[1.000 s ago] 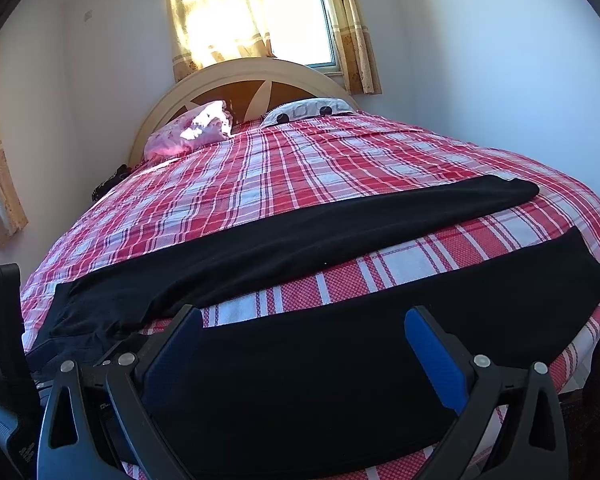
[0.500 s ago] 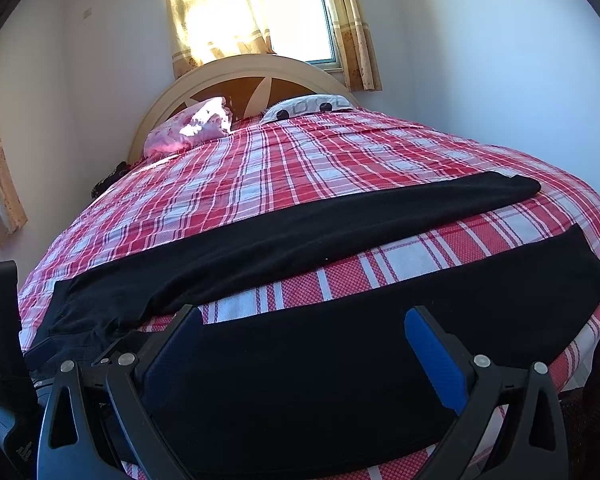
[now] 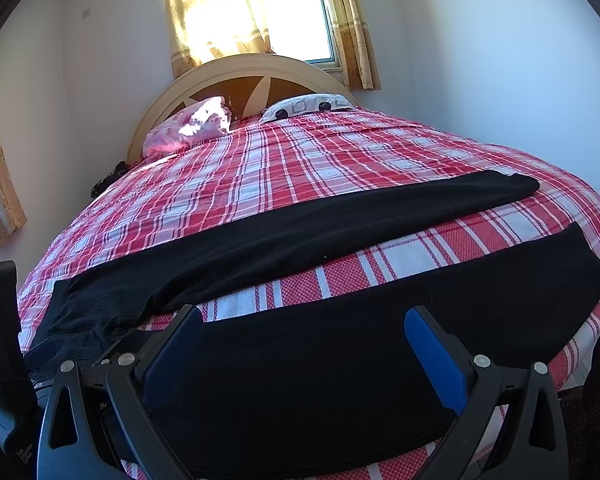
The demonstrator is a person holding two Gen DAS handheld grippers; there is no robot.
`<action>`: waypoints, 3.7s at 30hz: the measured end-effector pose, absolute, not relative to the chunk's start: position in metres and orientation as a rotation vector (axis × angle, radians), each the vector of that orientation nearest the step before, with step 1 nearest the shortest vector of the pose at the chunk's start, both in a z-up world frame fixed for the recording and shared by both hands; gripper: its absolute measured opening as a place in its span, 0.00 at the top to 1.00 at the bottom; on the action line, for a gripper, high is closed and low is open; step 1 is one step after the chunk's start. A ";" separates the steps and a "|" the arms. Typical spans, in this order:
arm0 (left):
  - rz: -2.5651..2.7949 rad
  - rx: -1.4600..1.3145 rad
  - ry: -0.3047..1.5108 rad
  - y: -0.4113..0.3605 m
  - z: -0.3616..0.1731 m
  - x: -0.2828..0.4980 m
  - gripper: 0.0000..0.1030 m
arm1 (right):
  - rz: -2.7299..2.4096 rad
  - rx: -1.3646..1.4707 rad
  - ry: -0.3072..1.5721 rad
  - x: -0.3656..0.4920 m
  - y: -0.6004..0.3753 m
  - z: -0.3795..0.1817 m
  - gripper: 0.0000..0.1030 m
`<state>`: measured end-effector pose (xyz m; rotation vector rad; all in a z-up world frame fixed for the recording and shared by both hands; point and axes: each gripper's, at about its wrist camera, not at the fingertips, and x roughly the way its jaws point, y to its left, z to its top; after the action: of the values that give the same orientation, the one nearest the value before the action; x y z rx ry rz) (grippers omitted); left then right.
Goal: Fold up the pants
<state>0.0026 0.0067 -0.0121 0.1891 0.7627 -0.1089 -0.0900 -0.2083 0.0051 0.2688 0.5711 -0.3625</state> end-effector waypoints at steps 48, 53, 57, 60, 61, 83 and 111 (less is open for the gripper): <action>-0.112 0.165 0.782 0.015 -0.010 0.012 0.00 | -0.398 0.127 0.725 -0.046 -0.197 -0.005 0.01; -0.092 0.162 0.777 0.022 -0.006 0.016 0.00 | -0.389 0.103 0.748 -0.035 -0.193 -0.006 0.01; -0.081 0.158 0.776 0.026 -0.004 0.020 0.00 | -0.387 0.092 0.755 -0.030 -0.190 -0.006 0.01; -0.080 0.154 0.779 0.028 -0.003 0.022 0.00 | -0.385 0.090 0.762 -0.027 -0.189 -0.006 0.01; -0.081 0.154 0.780 0.028 -0.003 0.023 0.00 | -0.383 0.093 0.764 -0.026 -0.189 -0.006 0.01; 0.043 0.187 0.823 0.070 0.002 0.093 0.00 | -0.238 0.019 0.764 0.039 -0.186 0.020 0.01; 0.094 0.148 0.888 0.097 -0.025 0.144 0.00 | 0.153 -0.094 0.921 0.197 -0.138 -0.024 0.23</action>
<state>0.1442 0.0973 -0.0252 0.1477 0.8881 0.0943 0.1968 -0.1383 -0.0242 -0.0939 0.9208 0.1526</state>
